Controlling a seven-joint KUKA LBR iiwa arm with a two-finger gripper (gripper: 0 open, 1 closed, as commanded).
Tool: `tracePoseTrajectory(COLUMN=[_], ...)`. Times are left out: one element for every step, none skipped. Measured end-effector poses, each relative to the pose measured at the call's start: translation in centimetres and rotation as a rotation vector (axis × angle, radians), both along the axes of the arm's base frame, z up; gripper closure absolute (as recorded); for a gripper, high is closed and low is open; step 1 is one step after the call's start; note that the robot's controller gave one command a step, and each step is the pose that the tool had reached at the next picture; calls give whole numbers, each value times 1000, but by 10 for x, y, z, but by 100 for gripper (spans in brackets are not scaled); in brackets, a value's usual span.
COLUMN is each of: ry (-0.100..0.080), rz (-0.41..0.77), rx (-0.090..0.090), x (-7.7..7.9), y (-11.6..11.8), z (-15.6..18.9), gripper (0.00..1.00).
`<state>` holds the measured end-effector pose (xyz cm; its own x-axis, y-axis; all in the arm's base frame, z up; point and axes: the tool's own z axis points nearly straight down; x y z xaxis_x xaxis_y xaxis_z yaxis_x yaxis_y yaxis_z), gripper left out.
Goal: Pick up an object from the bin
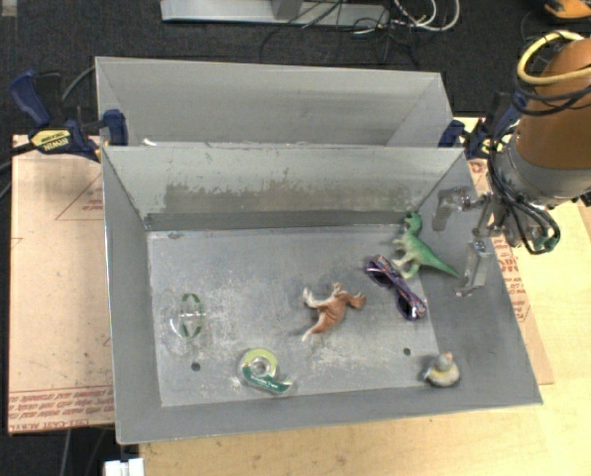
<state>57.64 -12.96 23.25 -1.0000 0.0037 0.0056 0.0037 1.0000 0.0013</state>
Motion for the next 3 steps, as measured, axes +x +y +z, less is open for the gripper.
tracePoseTrajectory(ry=[-8, -7, -11], rz=[4, -41, 158], rx=[-1, 0, -1], x=[1, 13, 15], y=[1, -4, 7], z=[5, -98, -115], gripper=[0, 0, 0])
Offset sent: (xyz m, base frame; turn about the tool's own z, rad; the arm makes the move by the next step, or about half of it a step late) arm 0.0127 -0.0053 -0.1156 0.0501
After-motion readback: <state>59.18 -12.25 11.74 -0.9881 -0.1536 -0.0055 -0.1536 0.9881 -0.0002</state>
